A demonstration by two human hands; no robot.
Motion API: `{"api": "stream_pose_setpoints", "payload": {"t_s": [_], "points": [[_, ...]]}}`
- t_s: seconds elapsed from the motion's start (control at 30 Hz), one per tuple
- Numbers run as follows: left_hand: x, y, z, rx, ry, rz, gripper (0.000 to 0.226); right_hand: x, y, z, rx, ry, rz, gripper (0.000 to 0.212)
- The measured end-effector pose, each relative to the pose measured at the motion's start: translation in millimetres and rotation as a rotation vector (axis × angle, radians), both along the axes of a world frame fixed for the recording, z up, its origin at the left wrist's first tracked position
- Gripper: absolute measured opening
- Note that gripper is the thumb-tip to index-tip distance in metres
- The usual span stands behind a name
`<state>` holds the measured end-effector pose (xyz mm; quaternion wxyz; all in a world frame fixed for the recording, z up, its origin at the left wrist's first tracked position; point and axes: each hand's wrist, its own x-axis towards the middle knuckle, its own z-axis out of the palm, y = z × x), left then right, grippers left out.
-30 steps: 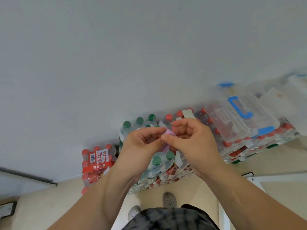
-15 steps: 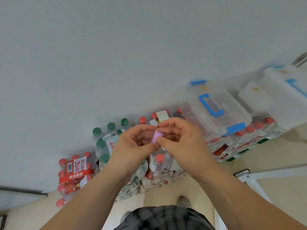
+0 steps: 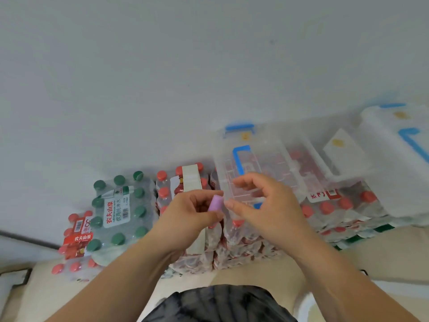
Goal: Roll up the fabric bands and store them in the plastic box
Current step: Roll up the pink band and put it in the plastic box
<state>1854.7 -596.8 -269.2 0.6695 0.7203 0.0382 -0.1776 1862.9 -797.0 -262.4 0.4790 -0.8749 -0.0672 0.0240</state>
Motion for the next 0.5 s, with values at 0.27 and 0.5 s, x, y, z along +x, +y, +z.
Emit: {"api": "stream_pose_setpoints", "payload": {"t_s": [0.27,0.5], "points": [[1.9,-15.1,-18.6,0.082,0.074,0.289,0.016,24.6,-67.6,-18.1,-0.643,-0.139,0.171,0.039],[-3.7,-20.5,-14.9,0.042,0.043,0.28,0.022,32.0,-50.3,-20.8,-0.652,-0.267,0.311,0.025]]}}
